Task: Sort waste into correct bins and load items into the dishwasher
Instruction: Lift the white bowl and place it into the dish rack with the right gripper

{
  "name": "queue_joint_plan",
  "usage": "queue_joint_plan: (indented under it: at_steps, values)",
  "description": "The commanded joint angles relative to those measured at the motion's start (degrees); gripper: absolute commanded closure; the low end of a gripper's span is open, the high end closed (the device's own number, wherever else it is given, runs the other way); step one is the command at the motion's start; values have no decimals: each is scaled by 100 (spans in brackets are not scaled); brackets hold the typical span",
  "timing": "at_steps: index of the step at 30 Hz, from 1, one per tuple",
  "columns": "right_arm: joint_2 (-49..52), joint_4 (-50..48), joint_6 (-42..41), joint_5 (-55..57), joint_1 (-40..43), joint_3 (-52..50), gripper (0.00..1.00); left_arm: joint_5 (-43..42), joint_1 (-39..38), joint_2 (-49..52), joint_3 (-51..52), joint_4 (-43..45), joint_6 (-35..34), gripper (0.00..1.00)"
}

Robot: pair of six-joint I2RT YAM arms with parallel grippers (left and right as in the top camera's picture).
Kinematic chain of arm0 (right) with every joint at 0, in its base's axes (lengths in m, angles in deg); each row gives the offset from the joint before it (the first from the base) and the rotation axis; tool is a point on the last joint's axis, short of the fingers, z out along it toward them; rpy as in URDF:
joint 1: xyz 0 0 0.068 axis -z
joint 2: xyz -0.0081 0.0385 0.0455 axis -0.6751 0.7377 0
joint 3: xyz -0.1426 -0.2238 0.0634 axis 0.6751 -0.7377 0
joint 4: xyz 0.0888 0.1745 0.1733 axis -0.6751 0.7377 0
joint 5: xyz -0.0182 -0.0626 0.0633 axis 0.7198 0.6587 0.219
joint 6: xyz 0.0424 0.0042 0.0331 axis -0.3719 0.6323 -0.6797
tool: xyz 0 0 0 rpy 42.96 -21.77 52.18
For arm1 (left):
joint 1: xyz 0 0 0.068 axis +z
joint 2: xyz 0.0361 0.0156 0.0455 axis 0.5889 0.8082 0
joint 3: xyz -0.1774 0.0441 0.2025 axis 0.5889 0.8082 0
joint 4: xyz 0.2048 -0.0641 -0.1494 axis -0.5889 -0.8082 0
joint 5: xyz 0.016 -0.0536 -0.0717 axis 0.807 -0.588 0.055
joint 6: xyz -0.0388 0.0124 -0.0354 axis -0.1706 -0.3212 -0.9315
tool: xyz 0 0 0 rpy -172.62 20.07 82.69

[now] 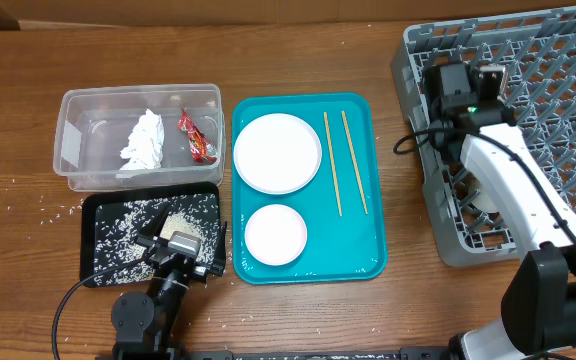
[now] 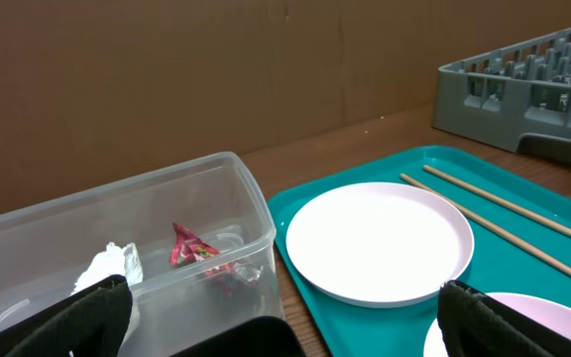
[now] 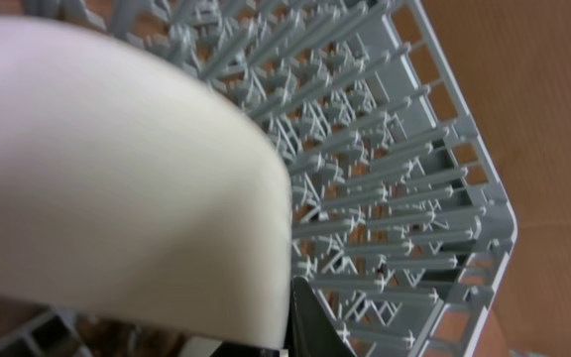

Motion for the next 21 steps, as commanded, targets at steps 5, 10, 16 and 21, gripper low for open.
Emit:
queue_joint_plan:
  at_steps: [5, 10, 16, 21]
  values:
    - [-2, 214, -57, -13, -9, 957, 96, -105, 39, -61, 22, 11, 83, 0]
    - [4, 240, -195, 76, 345, 925, 96, -105, 39, -61, 20, 11, 83, 0]
    - [42, 278, -212, 68, 780, 922, 96, -105, 39, -61, 22, 11, 83, 0]
    - [225, 341, -212, -264, 1021, 796, 96, -105, 39, -61, 22, 11, 83, 0]
